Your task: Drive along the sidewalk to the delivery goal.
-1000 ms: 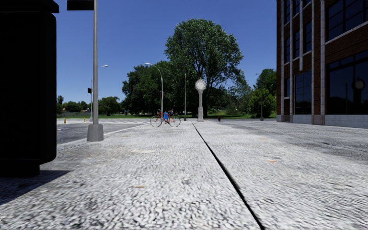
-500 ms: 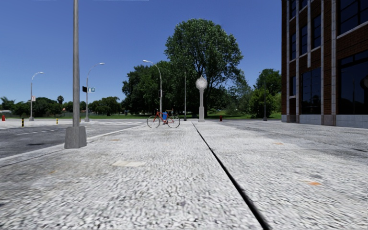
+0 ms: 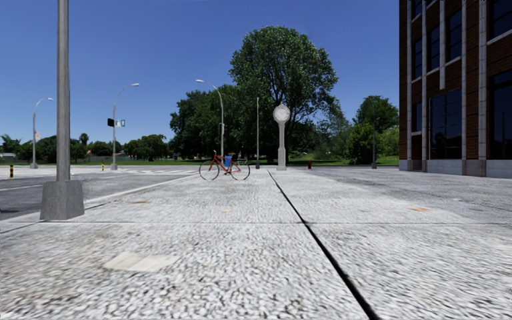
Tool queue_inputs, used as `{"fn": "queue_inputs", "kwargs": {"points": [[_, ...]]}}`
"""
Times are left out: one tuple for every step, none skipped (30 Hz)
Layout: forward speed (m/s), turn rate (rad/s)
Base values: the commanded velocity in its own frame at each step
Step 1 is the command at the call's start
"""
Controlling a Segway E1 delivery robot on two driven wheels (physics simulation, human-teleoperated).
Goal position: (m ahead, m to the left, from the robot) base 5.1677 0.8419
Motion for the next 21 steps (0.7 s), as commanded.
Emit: {"fn": "queue_inputs", "kwargs": {"points": [[2.00,0.00],[2.00,0.00],[2.00,0.00],[2.00,0.00],[2.00,0.00],[2.00,0.00],[2.00,0.00],[2.00,0.00],[2.00,0.03],[2.00,0.03],[2.00,0.22],[2.00,0.34],[2.00,0.34],[2.00,0.38],[2.00,0.38],[2.00,0.38],[2.00,0.38],[2.00,0.38],[2.00,0.38],[2.00,0.38],[2.00,0.38]]}}
